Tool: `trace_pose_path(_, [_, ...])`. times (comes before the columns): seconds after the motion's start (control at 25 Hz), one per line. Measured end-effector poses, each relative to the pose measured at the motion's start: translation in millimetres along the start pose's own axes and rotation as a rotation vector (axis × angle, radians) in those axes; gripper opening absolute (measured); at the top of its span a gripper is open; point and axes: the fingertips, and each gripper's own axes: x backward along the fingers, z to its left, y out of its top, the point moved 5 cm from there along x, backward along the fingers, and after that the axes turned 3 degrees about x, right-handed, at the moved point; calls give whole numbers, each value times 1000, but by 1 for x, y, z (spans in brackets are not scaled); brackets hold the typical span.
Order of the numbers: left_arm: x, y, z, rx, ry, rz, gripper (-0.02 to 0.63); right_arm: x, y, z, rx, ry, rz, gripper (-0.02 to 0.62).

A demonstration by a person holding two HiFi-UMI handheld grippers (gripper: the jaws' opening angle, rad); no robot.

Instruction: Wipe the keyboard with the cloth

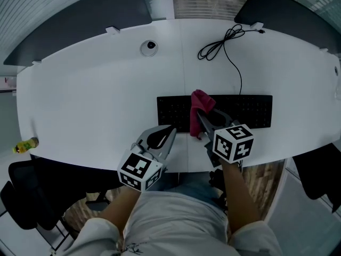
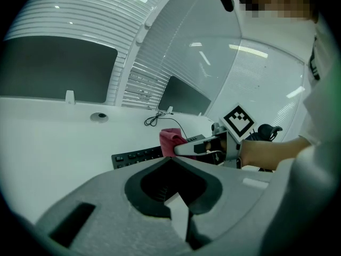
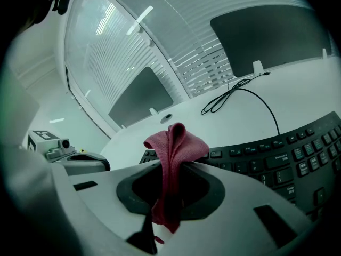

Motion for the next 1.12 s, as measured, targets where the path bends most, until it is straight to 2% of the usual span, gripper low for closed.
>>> trace_pose_path(1.12, [-65,8,-65,-21,-40,11,11,71,-1,-91,-22,-85,-17,63])
